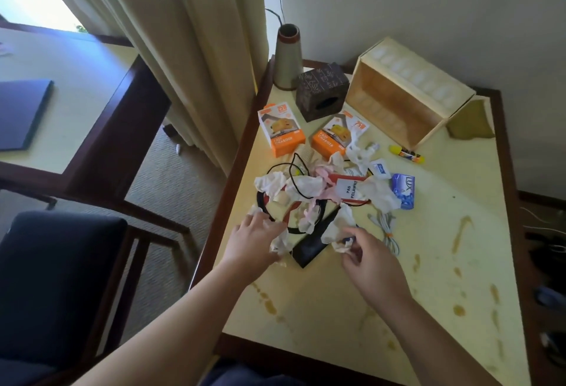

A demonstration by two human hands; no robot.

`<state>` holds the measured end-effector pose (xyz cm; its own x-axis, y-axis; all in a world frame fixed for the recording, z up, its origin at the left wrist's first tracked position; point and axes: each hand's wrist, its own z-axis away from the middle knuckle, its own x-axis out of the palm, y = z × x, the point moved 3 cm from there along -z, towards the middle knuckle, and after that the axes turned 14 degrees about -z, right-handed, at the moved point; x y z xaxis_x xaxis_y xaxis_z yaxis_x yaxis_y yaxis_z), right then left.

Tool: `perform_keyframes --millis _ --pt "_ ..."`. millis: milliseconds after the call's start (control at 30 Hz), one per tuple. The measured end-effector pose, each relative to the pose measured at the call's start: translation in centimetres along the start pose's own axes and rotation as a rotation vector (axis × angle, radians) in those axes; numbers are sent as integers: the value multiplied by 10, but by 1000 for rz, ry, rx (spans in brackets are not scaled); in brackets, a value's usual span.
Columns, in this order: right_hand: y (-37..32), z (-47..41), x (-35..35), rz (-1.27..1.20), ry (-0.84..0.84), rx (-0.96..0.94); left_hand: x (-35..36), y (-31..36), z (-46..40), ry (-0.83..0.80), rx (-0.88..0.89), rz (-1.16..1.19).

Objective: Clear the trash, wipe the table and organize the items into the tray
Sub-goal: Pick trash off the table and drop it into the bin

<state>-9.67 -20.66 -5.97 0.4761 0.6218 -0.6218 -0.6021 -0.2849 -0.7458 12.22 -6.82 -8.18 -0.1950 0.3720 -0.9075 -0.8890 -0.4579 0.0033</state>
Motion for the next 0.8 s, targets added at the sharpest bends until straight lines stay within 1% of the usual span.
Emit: perform_keyframes --millis 100,267,367,500,633,800 --pt "1 -7 1 13 15 10 6 -3 -1 21 -7 111" --pt "0 -15 7 33 56 22 10 -7 6 50 -12 220" --pt "2 -20 10 32 62 46 10 -10 14 147 7 226" --pt "4 -28 13 132 14 101 9 -15 32 278 -52 340" --pt "3 -28 19 251 -45 109 7 -18 53 354 -76 397" --pt "10 -24 22 308 -1 53 5 -19 69 416 -119 464"
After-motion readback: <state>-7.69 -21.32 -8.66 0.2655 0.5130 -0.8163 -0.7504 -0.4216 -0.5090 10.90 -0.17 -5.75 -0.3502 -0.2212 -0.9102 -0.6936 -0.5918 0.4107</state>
